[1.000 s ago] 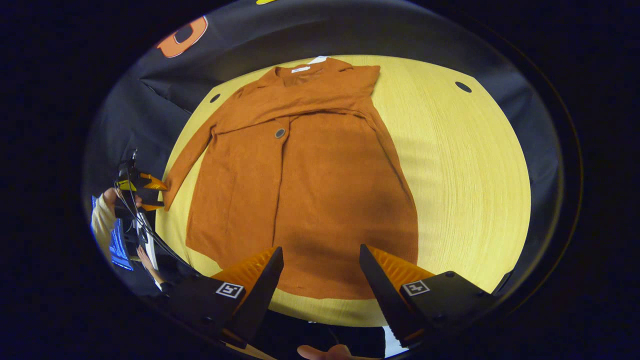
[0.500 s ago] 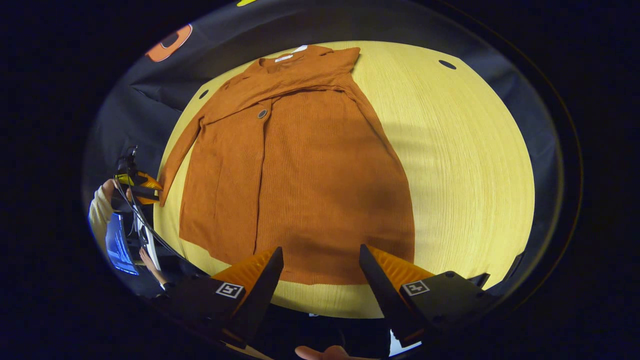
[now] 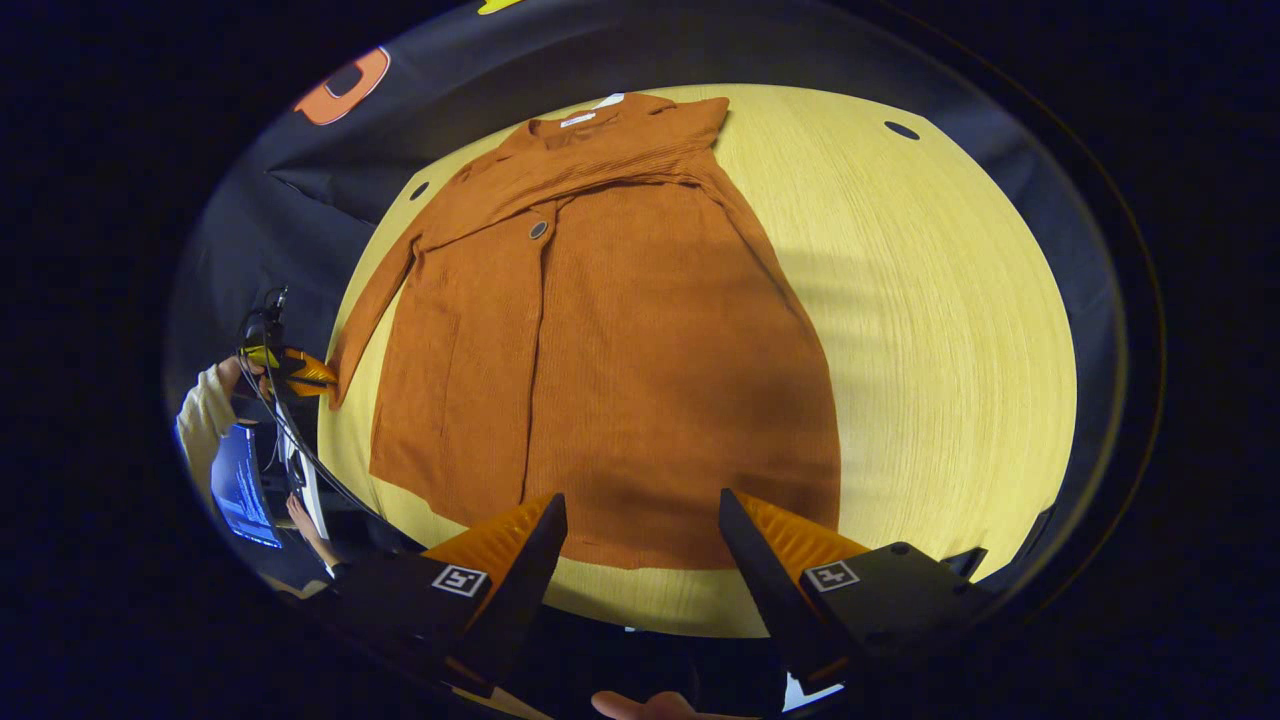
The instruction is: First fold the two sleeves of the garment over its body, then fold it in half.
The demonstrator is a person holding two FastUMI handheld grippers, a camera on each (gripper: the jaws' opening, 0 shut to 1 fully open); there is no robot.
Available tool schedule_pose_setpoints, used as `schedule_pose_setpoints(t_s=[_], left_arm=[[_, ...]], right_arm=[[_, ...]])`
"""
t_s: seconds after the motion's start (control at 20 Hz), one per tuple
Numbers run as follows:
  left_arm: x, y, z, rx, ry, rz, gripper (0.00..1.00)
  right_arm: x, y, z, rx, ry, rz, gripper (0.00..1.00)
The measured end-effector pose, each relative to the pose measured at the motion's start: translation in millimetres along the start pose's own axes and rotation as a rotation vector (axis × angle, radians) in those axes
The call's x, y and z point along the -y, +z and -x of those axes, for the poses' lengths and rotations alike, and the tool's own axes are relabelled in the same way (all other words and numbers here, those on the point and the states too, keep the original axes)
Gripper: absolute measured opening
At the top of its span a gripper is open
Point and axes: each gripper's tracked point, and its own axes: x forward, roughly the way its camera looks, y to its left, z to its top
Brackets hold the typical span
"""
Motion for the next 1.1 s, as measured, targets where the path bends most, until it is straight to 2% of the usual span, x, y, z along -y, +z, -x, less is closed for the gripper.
schedule_pose_setpoints(t_s=[0.15,0.3,0.55,0.8,1.1], left_arm=[[3.4,-0.4,1.1,0.003,0.008,-0.051,0.03],[22.8,3.4,9.0,0.023,-0.020,-0.081,0.03],[62.3,10.3,39.0,0.056,-0.070,-0.128,0.03],[129.1,13.0,84.1,0.113,-0.142,-0.212,0.03],[225.0,-1.0,128.8,0.179,-0.203,-0.357,0.03]], right_arm=[[11.3,-2.9,1.0,-0.003,-0.002,-0.040,0.99],[29.2,-6.5,2.9,-0.009,-0.040,-0.061,0.99],[50.4,-14.6,1.5,-0.028,-0.051,-0.091,0.98],[61.2,-20.0,-0.1,-0.045,-0.047,-0.091,0.99],[68.1,-3.7,7.8,-0.014,-0.034,-0.062,0.99]])
